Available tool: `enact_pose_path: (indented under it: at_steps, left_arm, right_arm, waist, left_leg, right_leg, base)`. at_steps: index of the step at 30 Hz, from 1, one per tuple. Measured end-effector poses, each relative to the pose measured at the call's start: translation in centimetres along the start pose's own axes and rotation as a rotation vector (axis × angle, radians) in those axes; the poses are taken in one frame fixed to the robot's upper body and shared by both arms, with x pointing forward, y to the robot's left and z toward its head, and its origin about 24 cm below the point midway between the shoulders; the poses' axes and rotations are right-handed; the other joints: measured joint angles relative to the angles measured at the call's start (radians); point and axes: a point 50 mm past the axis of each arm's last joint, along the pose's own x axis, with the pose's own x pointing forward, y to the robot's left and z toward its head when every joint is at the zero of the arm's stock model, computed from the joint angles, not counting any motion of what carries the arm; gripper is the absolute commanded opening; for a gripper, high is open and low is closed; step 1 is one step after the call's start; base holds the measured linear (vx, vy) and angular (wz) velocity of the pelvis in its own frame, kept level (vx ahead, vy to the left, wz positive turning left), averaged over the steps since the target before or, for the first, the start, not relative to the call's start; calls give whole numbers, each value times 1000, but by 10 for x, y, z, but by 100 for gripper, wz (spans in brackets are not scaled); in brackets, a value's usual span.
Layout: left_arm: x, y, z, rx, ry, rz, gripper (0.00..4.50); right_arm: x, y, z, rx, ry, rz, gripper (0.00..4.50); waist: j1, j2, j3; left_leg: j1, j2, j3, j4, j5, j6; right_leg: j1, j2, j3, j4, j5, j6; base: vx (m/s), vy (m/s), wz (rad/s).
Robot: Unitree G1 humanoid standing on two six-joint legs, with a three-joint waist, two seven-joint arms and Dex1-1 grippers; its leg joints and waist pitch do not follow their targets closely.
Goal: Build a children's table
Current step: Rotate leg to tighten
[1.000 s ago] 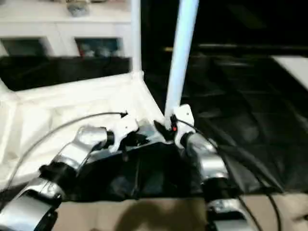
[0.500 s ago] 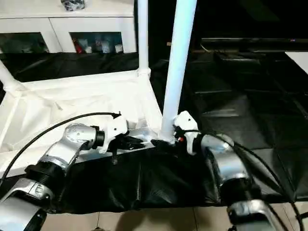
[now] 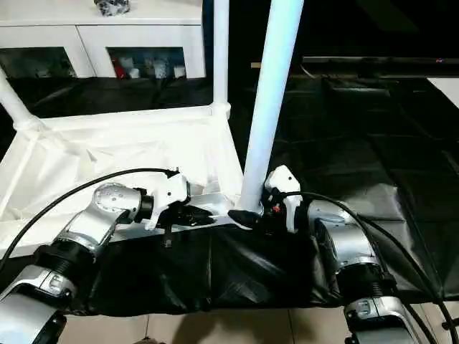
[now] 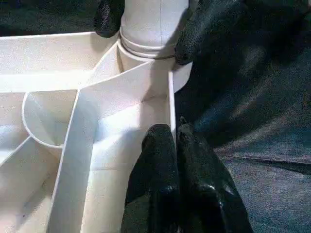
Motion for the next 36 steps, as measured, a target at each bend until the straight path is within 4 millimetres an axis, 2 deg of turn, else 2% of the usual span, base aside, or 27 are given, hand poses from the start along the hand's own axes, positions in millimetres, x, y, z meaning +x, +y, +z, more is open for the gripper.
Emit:
enact_pose_path:
  at_steps: [8,23,29,35,36]
  left_arm:
    - [-1,-1,-1,-1,4,-16,0]
    - [-5,-1,-3,-6,12,-15,0]
    - [7,7,-2,-39,23,136,0]
    - [36,11,8,-91,18,279,0]
    - [38,12,8,-95,23,293,0]
  right_arm:
    - [-1,1,-2,27,-7,26,263]
    - [3,3,-3,38,-19,27,254]
    - [29,0,-7,136,-121,-281,252]
    - [52,-7,-3,240,-173,-642,252]
    - [56,-8,-1,251,-173,-681,252]
  waist:
    - [14,0,0]
    - [14,0,0]
    - [-4,-2,-1]
    - [-20,-1,-3]
    - [-22,2,-4]
  left_leg:
    - [0,0,3,1,0,0]
    - [1,1,6,2,-1,-2]
    - [9,1,9,2,-2,-8]
    - [10,-3,10,1,-2,-8]
    - [10,-4,10,1,-2,-8]
  right_leg:
    - [-1,0,1,5,0,0]
    - [-1,1,3,6,0,0]
    - [2,1,6,9,4,-4]
    - [4,0,15,1,11,0]
    - [4,0,17,-2,13,3]
  base:
    - [0,0,0]
    - [0,0,0]
    - [0,0,0]
    - [0,0,0]
    - [0,0,0]
